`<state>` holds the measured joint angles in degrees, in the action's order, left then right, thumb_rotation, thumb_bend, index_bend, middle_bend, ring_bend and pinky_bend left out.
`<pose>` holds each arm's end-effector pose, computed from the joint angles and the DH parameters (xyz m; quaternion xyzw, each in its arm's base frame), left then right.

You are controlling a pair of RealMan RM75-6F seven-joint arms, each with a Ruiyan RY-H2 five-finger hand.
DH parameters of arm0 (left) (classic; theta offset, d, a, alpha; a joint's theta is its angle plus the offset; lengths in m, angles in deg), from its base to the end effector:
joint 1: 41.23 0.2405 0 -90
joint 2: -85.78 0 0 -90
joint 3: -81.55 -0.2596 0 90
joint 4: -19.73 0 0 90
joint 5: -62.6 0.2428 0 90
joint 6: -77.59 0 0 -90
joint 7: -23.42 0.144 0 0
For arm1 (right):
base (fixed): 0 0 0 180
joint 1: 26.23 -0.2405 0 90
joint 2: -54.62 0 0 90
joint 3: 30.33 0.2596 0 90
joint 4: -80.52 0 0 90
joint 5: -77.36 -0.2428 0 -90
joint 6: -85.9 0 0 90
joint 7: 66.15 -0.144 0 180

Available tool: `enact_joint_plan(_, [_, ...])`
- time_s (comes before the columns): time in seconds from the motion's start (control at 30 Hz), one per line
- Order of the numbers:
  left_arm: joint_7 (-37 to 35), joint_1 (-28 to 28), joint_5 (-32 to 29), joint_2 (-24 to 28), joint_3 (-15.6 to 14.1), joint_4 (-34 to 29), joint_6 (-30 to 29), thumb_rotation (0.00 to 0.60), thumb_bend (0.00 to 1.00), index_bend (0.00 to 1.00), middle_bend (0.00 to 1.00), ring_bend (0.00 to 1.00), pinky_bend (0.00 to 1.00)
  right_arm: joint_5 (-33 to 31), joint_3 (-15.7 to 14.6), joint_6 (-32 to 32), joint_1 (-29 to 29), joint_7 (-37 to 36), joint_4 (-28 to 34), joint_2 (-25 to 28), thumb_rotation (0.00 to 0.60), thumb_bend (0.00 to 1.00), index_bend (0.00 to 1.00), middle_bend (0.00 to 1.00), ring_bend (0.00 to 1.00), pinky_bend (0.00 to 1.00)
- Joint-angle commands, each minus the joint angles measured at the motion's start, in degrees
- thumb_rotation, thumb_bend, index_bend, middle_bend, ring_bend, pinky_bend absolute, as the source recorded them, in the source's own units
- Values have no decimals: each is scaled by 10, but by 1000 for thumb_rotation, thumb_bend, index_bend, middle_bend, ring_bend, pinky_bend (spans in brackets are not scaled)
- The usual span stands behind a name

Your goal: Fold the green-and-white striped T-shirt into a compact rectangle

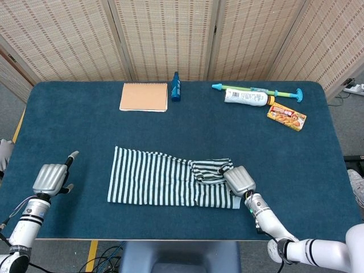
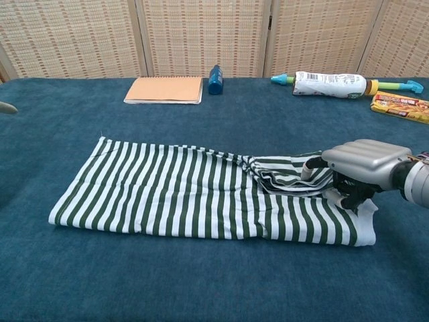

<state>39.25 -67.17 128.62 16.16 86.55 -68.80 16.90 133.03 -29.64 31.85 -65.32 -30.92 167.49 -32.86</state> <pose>-0.3009 0.3037 0.0696 -0.6864 -0.3958 -0.2646 0.5497 -0.2135 -0.3025 -0.0664 0.8001 -0.3549 0.2113 0.4351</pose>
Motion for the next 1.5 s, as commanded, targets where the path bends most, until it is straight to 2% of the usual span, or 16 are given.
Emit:
enact_joint_plan(0.03, [2, -1, 0, 0, 1, -1, 0, 600, 267, 0, 858, 774, 974, -4, -3, 4, 1, 1, -3, 0, 600, 560, 254, 933, 1000, 1000])
enact_joint_plan(0.2, [4, -2, 0, 1, 3, -4, -3, 600, 267, 0, 858, 774, 974, 13, 8, -12, 5, -17, 4, 5, 600, 560, 254, 933, 1000, 1000])
enact_joint_plan(0.43, [-2, -7, 10, -1, 8, 10, -7, 600, 268, 0, 858, 774, 974, 58, 31, -50, 17, -63, 51, 46, 600, 539, 254, 933, 1000, 1000])
enact_joint_plan(0.6, [-31, -22, 58, -14, 8, 50, -7, 600, 268, 4, 858, 774, 974, 92, 52, -93, 29, -83, 95, 88, 600, 517, 254, 933, 1000, 1000])
enact_joint_plan(0.73, [-100, -39, 140, -40, -4, 123, -15, 600, 267, 104, 858, 774, 969, 112, 59, -121, 43, -92, 125, 120, 600, 487, 254, 933, 1000, 1000])
enact_joint_plan(0.87, [-174, -59, 222, -76, -26, 223, -33, 600, 267, 213, 858, 774, 961, 127, 59, -143, 59, -102, 149, 150, 600, 425, 254, 933, 1000, 1000])
enact_joint_plan(0.93, [-221, -70, 271, -108, -39, 298, -67, 600, 268, 250, 858, 773, 960, 135, 57, -153, 70, -106, 162, 167, 600, 386, 254, 933, 1000, 1000])
enact_joint_plan(1.03, [-274, -78, 310, -151, -53, 391, -107, 600, 267, 292, 858, 772, 958, 137, 53, -161, 82, -109, 178, 189, 600, 336, 257, 931, 1000, 1000])
enact_joint_plan(1.23, [-319, -88, 345, -223, -73, 530, -151, 600, 200, 305, 858, 771, 956, 138, 41, -174, 109, -114, 197, 222, 600, 243, 286, 891, 956, 1000])
enact_joint_plan(1.37, [-299, -89, 347, -267, -75, 608, -167, 600, 176, 291, 858, 768, 956, 133, 37, -180, 125, -119, 201, 235, 600, 219, 288, 871, 923, 1000])
enact_joint_plan(1.5, [-313, -91, 348, -298, -83, 666, -166, 600, 168, 288, 858, 768, 955, 129, 39, -188, 135, -123, 204, 243, 600, 211, 289, 869, 919, 1000])
